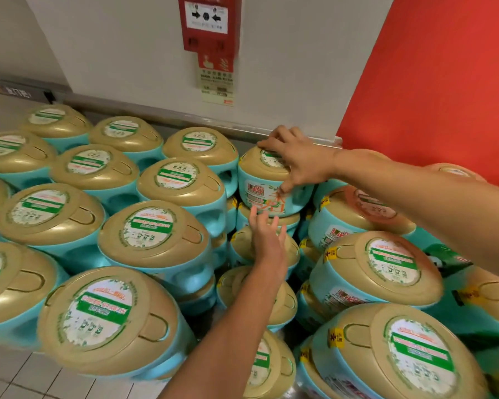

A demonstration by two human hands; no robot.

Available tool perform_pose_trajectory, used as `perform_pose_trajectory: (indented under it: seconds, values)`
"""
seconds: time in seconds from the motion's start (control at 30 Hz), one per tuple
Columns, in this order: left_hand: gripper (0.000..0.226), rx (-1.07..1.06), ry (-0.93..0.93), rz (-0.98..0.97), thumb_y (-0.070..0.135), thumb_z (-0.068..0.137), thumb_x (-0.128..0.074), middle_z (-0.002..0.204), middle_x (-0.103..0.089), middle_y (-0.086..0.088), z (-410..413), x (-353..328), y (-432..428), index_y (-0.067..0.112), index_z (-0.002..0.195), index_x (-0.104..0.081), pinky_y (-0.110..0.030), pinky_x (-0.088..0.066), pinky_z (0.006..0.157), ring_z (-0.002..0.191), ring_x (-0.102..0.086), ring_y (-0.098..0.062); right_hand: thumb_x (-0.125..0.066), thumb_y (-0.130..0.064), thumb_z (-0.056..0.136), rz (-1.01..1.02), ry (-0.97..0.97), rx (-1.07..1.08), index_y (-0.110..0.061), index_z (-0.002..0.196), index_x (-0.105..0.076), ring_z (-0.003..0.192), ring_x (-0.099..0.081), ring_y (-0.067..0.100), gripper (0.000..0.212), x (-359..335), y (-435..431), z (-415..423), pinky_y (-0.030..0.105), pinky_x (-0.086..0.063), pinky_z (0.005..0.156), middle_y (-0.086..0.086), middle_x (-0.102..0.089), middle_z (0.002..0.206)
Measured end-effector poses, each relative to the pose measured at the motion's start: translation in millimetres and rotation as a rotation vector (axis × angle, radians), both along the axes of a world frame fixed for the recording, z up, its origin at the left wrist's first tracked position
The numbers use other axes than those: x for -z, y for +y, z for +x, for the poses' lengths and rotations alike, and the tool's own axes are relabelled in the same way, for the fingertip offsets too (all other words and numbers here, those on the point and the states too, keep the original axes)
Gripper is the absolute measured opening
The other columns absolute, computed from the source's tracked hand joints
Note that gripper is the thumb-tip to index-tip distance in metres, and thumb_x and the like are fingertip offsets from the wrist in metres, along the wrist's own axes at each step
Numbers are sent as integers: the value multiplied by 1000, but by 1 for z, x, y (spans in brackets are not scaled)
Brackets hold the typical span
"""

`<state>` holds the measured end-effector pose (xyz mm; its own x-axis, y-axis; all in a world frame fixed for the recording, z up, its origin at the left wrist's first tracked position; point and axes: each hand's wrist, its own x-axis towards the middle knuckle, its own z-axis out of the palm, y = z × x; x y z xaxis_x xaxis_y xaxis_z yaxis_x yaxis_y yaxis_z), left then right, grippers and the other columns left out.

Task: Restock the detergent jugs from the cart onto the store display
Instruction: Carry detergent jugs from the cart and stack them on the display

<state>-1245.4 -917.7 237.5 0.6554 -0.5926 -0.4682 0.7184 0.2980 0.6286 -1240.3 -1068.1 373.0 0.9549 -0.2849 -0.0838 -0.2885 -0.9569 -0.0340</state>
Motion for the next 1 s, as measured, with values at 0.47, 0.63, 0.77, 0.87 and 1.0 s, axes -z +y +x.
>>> perform_pose_trajectory:
  seconds: [0.47,0.63,0.77,0.87,1.0]
  values:
    - [49,22,-212,138,29,107,-43,146,-50,8,-3,4,3,46,153,-43,-40,-42,106,135,-50,-17,-98,-33,67,82,-87,-10,-18,156,-37,129,-40,33,109,11,1,-17,39,-37,111,14,-36,135]
    - [49,64,-152,96,28,110,-42,136,-53,8,-2,5,6,42,157,-37,-45,-46,110,137,-53,-26,-97,-34,69,75,-106,-23,-19,155,-36,128,-40,30,106,15,1,-18,38,-37,110,12,-35,133]
    - [49,83,-188,109,26,110,-42,133,-53,8,-4,0,11,36,157,-38,-47,-44,113,136,-52,-24,-95,-38,72,96,-91,-7,-19,155,-36,129,-41,30,102,12,3,-22,39,-38,111,12,-36,136]
    - [37,53,-258,154,23,109,-43,119,-58,10,-4,-10,21,24,146,-51,-44,-48,108,127,-54,-21,-87,-43,82,98,-99,28,-19,153,-41,131,-41,32,88,-1,6,-27,40,-38,111,14,-40,138]
    - [21,48,-298,173,21,109,-43,115,-60,5,-1,-39,38,21,120,-61,-36,-50,93,116,-57,-19,-77,-36,92,115,-155,114,-20,144,-56,126,-52,30,58,-29,28,-43,30,-37,100,11,-50,134]
